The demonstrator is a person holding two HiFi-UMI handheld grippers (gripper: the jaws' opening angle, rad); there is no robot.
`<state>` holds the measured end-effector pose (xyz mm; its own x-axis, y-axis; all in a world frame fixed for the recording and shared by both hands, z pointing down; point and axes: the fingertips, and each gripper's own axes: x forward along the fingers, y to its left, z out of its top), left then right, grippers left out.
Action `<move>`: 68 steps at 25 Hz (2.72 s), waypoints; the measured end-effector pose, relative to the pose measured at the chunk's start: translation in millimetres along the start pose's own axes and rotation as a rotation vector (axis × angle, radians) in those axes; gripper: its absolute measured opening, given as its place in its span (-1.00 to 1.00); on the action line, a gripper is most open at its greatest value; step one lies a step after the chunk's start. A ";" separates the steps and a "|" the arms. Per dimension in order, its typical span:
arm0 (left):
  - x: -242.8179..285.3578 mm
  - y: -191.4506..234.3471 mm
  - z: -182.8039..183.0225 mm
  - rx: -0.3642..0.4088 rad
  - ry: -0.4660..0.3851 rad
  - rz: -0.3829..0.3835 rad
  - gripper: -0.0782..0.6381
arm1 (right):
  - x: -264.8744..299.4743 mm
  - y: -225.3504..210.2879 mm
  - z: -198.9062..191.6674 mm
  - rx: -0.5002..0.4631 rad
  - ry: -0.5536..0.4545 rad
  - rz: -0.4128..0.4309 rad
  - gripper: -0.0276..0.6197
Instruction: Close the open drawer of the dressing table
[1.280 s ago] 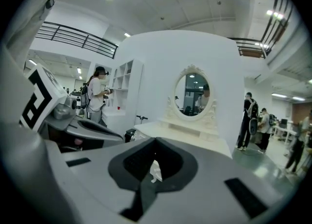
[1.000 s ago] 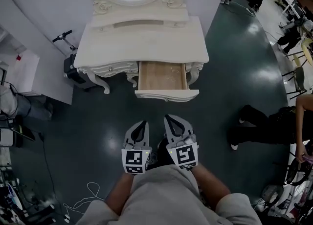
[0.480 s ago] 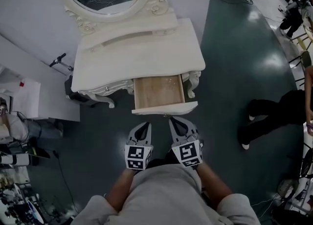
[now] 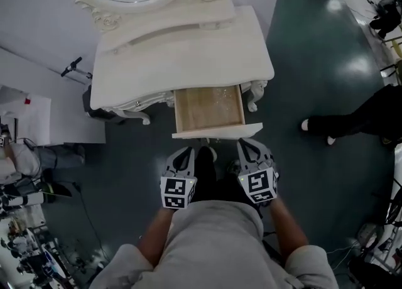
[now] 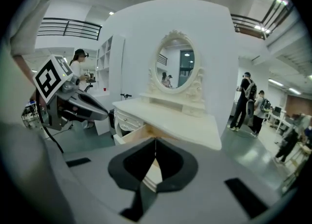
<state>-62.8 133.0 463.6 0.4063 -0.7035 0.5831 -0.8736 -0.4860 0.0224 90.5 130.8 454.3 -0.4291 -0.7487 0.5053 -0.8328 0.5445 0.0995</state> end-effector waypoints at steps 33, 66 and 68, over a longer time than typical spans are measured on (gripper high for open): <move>69.5 111.3 -111.7 0.482 0.399 -0.081 -0.76 | 80.9 -38.3 -105.5 -0.286 0.455 0.154 -0.87; 117.3 121.0 -163.3 0.789 0.652 -0.248 -0.34 | 96.0 -90.6 -193.7 -0.813 0.774 0.379 -0.37; 119.2 121.6 -166.6 0.794 0.664 -0.244 -0.34 | 98.4 -90.1 -195.3 -0.810 0.776 0.382 -0.37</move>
<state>-165.2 76.4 671.1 0.1106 -0.2339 0.9660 -0.2654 -0.9436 -0.1981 191.7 81.9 662.5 -0.0422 -0.2079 0.9772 -0.1131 0.9728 0.2021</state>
